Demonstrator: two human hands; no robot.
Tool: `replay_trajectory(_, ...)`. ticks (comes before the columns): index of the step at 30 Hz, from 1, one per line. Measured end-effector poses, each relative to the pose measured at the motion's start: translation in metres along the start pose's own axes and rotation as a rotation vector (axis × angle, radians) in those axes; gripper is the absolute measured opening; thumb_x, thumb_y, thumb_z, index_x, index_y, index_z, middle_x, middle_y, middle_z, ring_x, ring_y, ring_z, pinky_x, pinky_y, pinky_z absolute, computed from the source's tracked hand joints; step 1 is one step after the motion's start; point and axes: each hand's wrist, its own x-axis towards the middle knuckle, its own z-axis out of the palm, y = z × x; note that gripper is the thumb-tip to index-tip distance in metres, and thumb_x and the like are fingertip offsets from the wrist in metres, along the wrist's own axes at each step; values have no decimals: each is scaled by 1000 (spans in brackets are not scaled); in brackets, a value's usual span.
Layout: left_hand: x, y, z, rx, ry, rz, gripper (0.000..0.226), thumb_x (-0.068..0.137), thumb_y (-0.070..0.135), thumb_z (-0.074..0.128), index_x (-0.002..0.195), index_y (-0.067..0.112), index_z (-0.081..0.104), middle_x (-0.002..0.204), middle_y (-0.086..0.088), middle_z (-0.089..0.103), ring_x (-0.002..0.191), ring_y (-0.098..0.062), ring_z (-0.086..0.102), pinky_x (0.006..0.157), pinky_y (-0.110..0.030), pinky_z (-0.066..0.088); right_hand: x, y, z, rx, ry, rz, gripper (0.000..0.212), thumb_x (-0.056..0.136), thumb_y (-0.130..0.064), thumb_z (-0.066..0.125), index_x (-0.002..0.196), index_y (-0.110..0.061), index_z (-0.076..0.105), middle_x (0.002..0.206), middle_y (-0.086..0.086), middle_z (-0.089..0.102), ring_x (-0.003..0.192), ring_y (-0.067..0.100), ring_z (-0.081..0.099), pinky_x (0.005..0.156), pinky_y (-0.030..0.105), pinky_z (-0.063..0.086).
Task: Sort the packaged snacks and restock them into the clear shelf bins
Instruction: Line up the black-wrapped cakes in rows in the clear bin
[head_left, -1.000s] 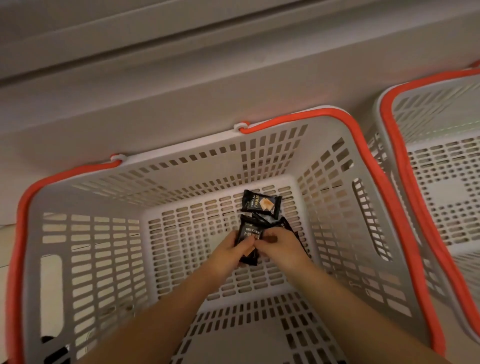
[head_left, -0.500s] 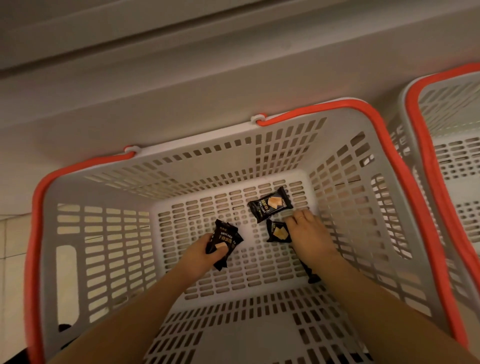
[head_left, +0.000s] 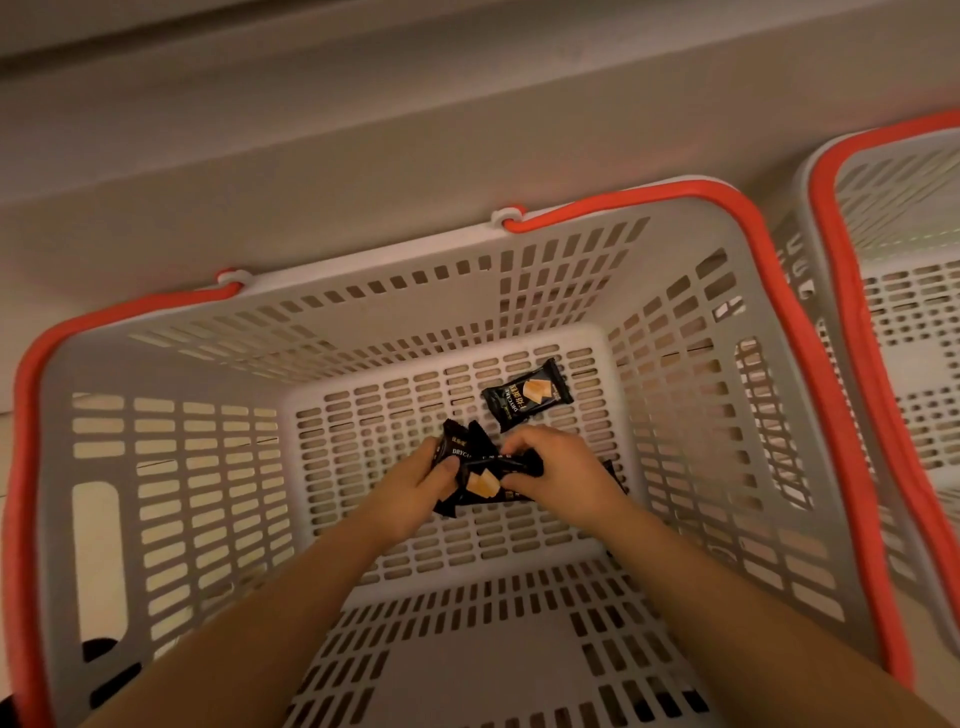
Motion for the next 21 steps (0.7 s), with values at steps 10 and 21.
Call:
replay_trajectory(10,-1,-3,11,312,-32,46,38,84,49,59,109,22,50,77,9,58,62,-4,54,47,-11,38,-5,15,8,-355,-103,260,48,83,-12,65,126,-10,43,130,11,43,119,29,44,96,37,43)
replay_trajectory(21,-12,6,-10,79,87,2,40,85,42,62,121,32,49,103,11,63,83,-4,61,66,-14,49,-18,32,-20,-863,-363,234,35,90,-4,47,125,-7,47,130,14,49,121,28,46,98,37,41)
